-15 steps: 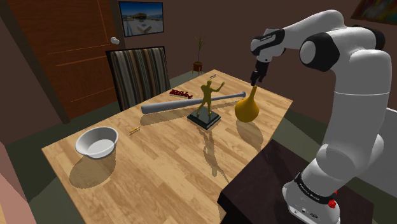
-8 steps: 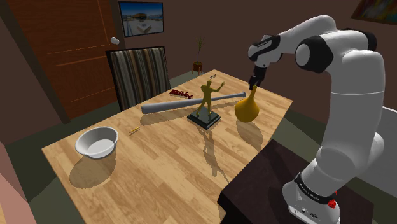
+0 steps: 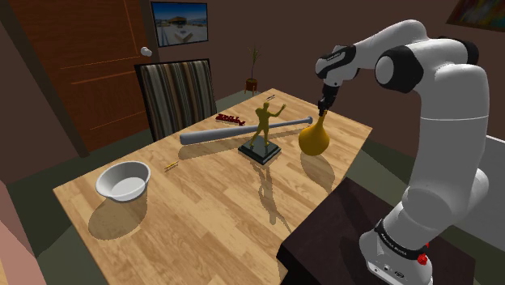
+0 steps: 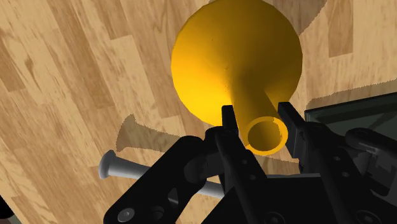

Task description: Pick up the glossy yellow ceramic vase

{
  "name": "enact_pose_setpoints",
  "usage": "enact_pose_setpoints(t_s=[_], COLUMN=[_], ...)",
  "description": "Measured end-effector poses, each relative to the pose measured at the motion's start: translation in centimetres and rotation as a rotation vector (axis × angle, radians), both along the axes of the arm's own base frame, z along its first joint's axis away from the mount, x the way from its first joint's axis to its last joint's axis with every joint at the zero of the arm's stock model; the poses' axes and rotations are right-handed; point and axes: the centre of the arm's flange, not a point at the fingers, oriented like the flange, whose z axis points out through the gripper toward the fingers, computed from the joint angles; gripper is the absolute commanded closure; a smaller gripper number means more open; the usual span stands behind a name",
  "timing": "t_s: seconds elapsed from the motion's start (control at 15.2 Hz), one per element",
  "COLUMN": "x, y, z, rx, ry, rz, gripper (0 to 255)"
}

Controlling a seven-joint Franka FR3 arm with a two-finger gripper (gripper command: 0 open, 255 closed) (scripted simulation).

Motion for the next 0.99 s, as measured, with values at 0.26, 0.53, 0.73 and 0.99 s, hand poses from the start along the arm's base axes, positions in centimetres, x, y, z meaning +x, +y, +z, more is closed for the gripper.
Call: enact_pose_setpoints(t_s=[0.26, 0.53, 0.73, 0.99], x=[0.0, -0.2, 0.0, -0.1], y=[0.0, 0.0, 0.0, 0.0], z=[0.2, 2.0, 3.6, 5.6], rx=[0.001, 0.001, 0.001, 0.001], ry=[0.001, 0.002, 0.002, 0.002], rz=[0.0, 0.0, 0.0, 0.0], gripper=[255, 255, 255, 255])
